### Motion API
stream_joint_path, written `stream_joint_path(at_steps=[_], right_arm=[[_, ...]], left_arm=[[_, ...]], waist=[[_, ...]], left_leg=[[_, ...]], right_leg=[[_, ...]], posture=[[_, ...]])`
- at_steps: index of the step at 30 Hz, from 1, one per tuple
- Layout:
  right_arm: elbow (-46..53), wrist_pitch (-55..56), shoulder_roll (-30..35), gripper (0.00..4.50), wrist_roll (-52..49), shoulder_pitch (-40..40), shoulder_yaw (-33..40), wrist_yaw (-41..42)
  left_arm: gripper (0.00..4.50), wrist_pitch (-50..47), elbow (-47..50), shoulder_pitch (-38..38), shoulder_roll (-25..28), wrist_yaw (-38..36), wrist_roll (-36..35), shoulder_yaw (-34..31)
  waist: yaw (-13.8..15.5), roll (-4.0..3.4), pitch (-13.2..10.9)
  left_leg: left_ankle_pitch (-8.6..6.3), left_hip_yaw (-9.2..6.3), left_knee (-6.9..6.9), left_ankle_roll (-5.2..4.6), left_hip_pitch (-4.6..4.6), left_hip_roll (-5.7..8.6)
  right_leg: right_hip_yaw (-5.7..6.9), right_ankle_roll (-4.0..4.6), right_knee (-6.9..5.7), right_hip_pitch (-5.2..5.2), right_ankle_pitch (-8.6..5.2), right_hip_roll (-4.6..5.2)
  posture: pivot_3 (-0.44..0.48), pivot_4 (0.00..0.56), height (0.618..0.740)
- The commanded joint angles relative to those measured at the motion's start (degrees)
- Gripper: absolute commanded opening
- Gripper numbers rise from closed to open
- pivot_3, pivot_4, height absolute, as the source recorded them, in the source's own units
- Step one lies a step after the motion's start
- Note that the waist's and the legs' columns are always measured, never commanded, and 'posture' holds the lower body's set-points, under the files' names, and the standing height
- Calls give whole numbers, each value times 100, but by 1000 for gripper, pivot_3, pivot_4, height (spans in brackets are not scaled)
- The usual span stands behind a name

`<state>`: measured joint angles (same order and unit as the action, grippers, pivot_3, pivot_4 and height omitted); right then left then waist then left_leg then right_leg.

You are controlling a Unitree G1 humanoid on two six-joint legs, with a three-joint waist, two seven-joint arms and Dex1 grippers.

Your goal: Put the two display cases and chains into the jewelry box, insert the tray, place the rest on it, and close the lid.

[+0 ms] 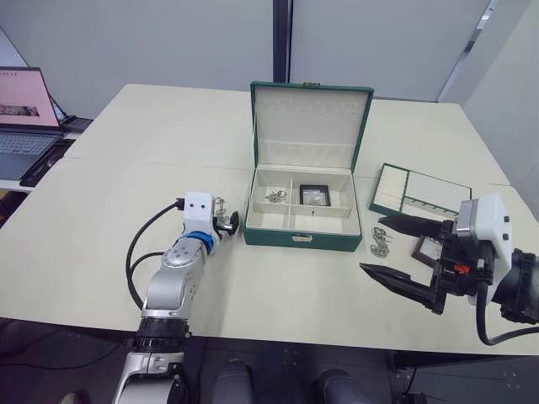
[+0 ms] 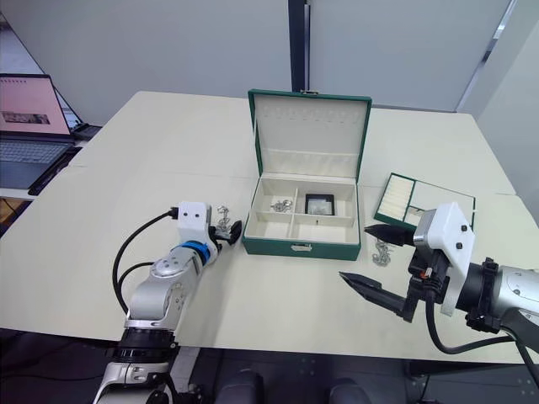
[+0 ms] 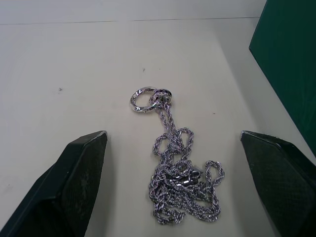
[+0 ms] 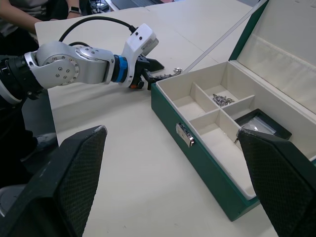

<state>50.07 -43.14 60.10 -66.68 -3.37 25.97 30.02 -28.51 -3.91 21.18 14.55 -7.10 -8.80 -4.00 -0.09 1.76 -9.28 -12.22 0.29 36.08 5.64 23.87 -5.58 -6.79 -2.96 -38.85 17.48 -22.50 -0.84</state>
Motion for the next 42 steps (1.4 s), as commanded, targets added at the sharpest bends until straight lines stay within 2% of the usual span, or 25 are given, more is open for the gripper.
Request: stream_joint_path(at_steps=[1,4,7,19,20,42], right_arm=[[138,28,76,4500,-123,73,203,-38],[138,24,91,4500,-137,85,209,-62],[124,17,111,4500,-154,109,210,-82],[4,-9,198,4500,-151,298,150,-57],[-5,-13,203,4500,-161,320,140,-62],[-21,-101,147,4500,-236,598,-75,-251]], left_arm=[[4472,-19,-24,14,-42,-31,113,94],[4472,13,6,-74,-37,-99,131,127],[3898,-79,56,-138,-102,-53,110,97],[126,-104,54,-116,-333,172,100,-117],[11,-106,60,-110,-347,182,88,-136],[10,-76,80,52,-257,3,208,-95]], waist=[[0,0,0],[0,0,0],[0,0,1],[1,-9,6],[1,-10,7],[1,-12,8]], left_leg=[[0,0,0,0,0,0],[0,0,0,0,0,0],[0,0,0,0,-1,0],[0,0,0,0,-3,0],[0,0,0,0,-4,0],[0,-1,-1,0,-4,1]], right_leg=[[0,0,0,0,0,0],[0,0,0,-1,0,0],[0,0,0,-1,0,0],[0,0,2,-6,0,0],[0,0,2,-7,0,0],[1,0,3,-7,0,0]], posture=[[0,150,740],[0,150,740],[0,150,740],[0,150,740],[0,150,740],[0,150,740]])
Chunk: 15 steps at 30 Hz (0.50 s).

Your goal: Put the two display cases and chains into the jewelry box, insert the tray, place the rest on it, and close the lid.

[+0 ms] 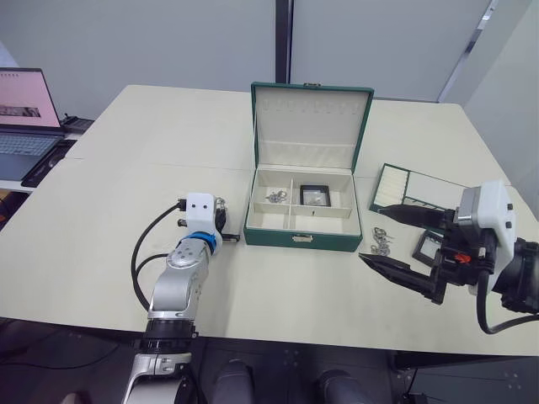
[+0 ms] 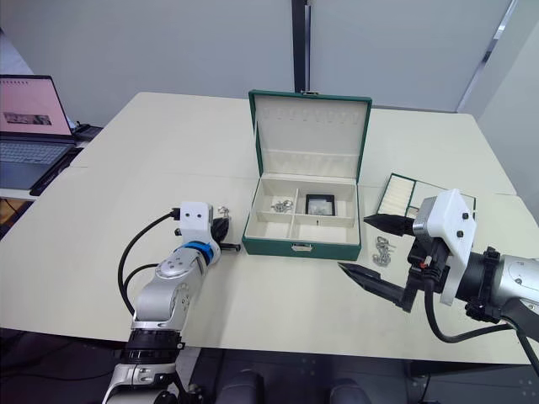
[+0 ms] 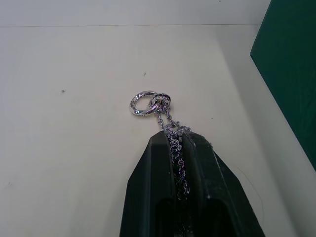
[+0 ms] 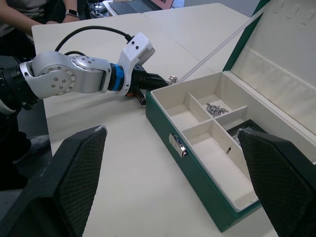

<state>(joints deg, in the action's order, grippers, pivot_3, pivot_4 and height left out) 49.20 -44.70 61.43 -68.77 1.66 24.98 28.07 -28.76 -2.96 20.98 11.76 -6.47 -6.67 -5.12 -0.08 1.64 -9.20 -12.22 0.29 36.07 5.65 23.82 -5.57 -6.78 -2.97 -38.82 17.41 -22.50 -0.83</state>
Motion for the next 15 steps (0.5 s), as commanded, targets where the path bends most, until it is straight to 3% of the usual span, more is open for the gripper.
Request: stream_joint_path(at_steps=[1,8,15], right_arm=[[67,59,9,4500,-19,104,4,-66],[61,89,-22,4500,2,133,-87,-115],[18,85,-58,4500,45,61,-51,-53]], left_arm=[[10,-55,-21,76,25,-67,2,15],[10,-70,181,50,139,-49,141,54],[10,-434,1153,-23,553,-139,69,-140]], waist=[[0,0,0],[-1,0,0],[-3,5,-5]], left_leg=[[0,0,0,0,0,0],[0,0,0,0,0,0],[0,0,-2,0,5,-4]], right_leg=[[0,0,0,0,0,0],[0,0,1,0,0,0],[0,0,2,7,0,-2]], posture=[[0,150,740],[0,150,740],[0,150,740]])
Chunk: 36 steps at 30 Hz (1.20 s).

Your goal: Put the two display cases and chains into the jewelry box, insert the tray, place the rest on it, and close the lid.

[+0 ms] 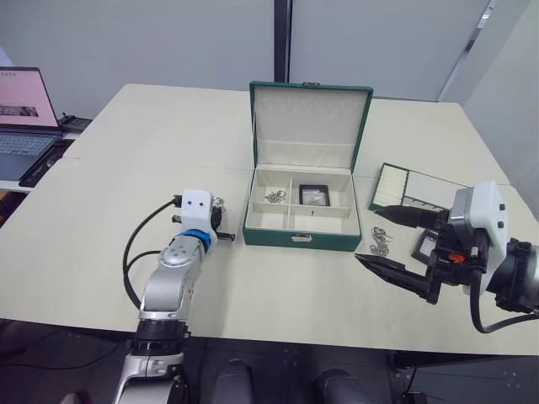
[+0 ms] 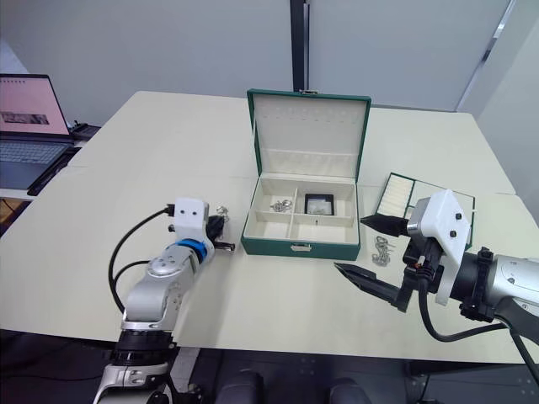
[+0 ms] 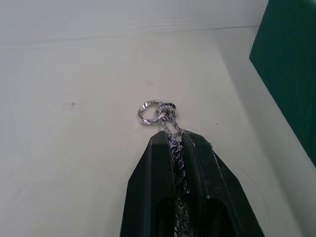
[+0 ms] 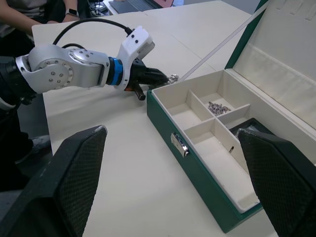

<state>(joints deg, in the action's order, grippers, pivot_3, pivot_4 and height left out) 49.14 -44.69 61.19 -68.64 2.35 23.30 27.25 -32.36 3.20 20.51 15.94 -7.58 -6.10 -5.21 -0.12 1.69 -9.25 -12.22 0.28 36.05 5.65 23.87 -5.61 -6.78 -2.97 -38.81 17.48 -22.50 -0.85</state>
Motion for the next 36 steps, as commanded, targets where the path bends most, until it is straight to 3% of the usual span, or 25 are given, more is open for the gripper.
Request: stream_joint_path(at_steps=[1,15,36], right_arm=[[18,85,-41,4500,39,-13,109,38],[-107,118,-154,4500,239,-98,82,286],[-186,177,-365,4500,544,-121,24,504]], left_arm=[[10,-118,626,25,177,-40,3,-145],[10,-623,1506,-38,417,-100,-93,-398],[10,-1574,2174,681,673,-211,-307,-568]], waist=[[2,0,0],[0,2,-2],[-2,5,-5]], left_leg=[[0,1,0,0,0,0],[0,1,0,0,0,1],[-1,0,-1,0,1,1]], right_leg=[[0,0,1,0,0,1],[-1,0,2,0,0,1],[-1,0,3,2,0,1]], posture=[[0,150,740],[0,150,740],[0,150,740]])
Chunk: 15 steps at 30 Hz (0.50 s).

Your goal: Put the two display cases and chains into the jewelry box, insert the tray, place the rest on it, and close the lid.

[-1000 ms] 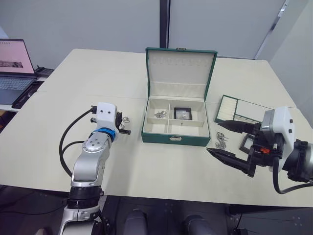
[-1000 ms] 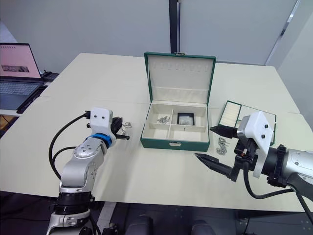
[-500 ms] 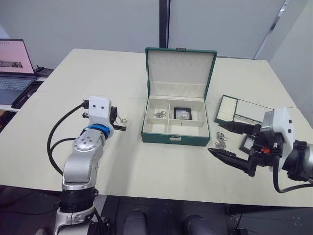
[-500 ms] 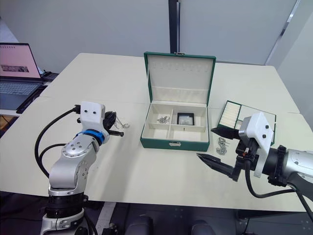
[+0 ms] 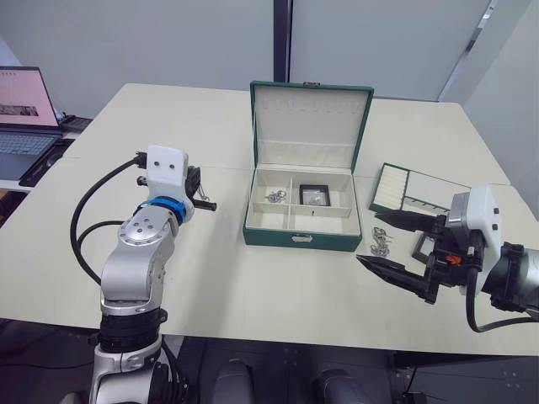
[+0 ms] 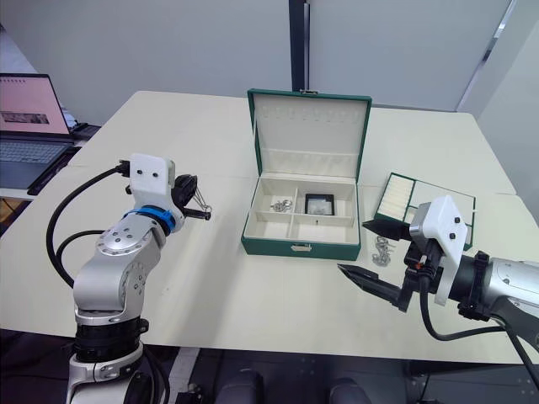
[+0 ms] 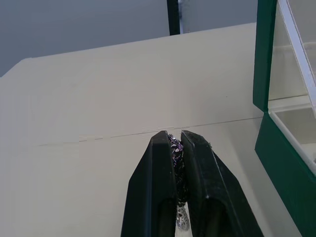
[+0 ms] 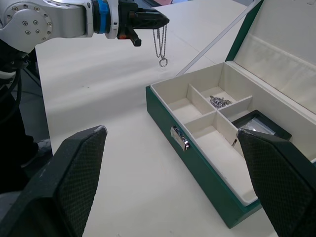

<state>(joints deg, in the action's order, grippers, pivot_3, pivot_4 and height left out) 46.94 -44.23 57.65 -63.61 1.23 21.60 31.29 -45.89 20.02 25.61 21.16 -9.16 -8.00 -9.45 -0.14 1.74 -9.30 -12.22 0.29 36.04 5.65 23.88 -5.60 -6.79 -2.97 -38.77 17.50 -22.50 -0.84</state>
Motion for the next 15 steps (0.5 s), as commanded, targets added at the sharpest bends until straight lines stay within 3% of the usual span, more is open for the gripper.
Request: stream_joint_path(at_steps=[1,15], right_arm=[[25,137,-12,4500,53,-42,230,134],[-379,-144,157,4500,-549,-327,1232,477]], left_arm=[[10,-318,575,174,181,-83,-152,-163],[10,-2570,1695,1138,1559,-1050,-1266,-325]], waist=[[0,1,-1],[-4,7,-9]], left_leg=[[0,0,0,0,0,0],[-1,-1,-2,-1,0,0]], right_leg=[[0,0,0,0,0,0],[0,0,3,1,0,0]], posture=[[0,150,740],[0,150,740]])
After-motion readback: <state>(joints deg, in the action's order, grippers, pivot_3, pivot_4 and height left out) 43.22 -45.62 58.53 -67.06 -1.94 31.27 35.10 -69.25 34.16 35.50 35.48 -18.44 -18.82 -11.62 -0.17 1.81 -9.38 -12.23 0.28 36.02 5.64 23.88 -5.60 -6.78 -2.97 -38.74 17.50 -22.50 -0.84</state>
